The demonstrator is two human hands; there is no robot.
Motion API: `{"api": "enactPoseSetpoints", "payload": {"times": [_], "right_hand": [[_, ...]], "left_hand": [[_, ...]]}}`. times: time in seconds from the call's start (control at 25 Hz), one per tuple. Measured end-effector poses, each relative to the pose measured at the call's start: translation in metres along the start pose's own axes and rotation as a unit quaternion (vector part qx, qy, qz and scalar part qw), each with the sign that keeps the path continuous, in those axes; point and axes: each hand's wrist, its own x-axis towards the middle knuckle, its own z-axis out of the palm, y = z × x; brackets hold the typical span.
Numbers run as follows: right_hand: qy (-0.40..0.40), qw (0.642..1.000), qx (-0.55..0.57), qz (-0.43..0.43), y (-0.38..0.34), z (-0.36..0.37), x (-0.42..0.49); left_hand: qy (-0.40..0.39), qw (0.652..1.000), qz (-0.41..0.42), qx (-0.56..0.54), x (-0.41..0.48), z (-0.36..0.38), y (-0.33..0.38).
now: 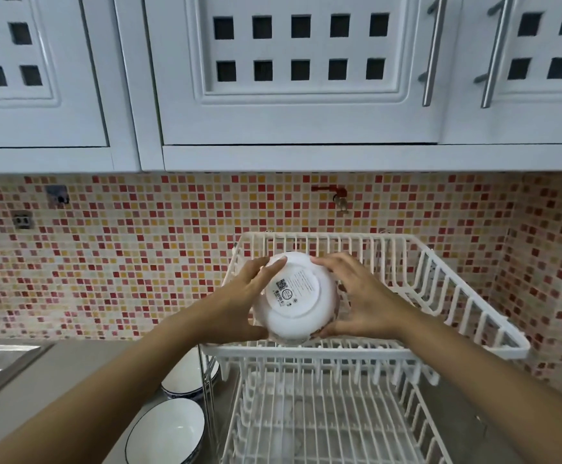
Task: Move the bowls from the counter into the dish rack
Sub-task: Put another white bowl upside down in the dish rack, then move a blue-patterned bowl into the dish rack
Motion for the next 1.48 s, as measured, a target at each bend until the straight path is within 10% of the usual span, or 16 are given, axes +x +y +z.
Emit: {"api": "enactPoseSetpoints", "payload": {"times": [0.56, 1.12, 1.48], "right_hand": [[-0.114, 0.986, 0.089, 0.082, 0.003, -0.007, -0.003], [0.131, 0.966, 0.215, 0.056, -0.198, 0.068, 0.13], [-0.005, 0.914, 0.2, 0.353, -0.161, 0.286, 0.12]], "left_hand": [[-0.016, 0.997, -0.018, -0.076, -0.004, -0.01, 0.001], [0.224, 0.935, -0.236, -0.141, -0.091, -0.094, -0.097], [0.032, 0.892, -0.423, -0.156, -0.166, 0.032, -0.186]]}}
